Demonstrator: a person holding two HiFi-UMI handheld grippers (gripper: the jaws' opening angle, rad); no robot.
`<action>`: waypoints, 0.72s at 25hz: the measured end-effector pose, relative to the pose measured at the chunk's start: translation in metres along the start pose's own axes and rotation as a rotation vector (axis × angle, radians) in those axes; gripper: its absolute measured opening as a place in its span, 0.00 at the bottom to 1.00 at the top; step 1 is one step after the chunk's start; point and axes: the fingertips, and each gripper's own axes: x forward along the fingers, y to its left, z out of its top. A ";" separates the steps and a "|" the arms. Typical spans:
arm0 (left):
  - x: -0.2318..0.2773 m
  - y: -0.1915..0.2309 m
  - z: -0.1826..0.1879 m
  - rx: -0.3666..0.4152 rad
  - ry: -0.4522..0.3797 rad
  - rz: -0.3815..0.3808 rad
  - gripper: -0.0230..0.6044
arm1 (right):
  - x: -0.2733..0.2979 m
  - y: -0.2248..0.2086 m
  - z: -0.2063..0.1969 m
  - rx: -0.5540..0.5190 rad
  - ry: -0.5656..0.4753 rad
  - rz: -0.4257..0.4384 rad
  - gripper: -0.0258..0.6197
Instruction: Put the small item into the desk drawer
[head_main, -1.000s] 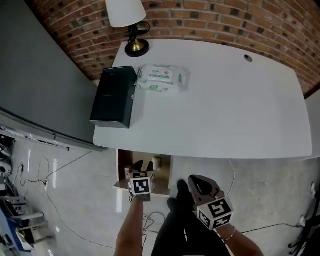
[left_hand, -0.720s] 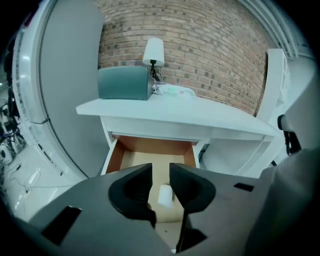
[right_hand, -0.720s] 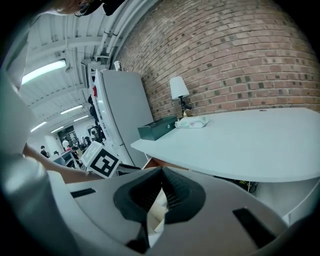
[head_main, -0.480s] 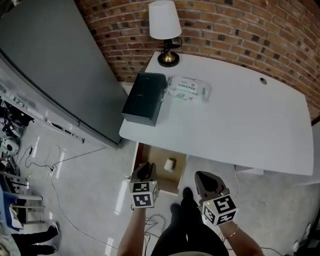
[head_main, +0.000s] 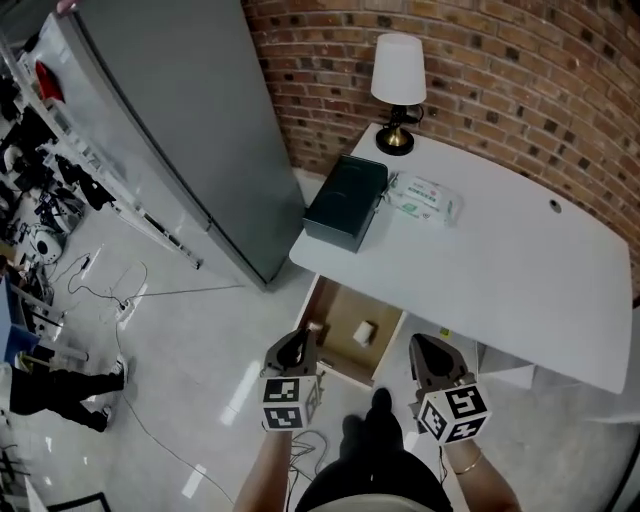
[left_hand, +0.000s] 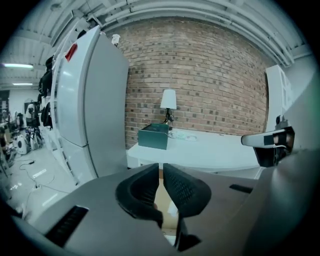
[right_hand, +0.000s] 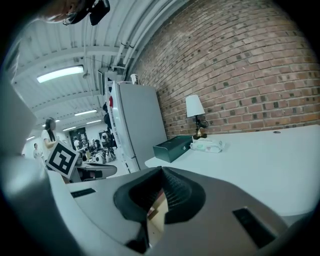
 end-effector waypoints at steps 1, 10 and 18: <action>-0.010 0.003 0.003 -0.005 -0.004 0.009 0.10 | -0.002 0.005 0.004 -0.006 -0.004 0.007 0.05; -0.090 0.025 0.021 -0.039 -0.096 0.082 0.08 | -0.020 0.051 0.023 -0.032 -0.030 0.076 0.05; -0.151 0.040 0.017 -0.096 -0.164 0.154 0.08 | -0.035 0.079 0.029 -0.063 -0.051 0.124 0.05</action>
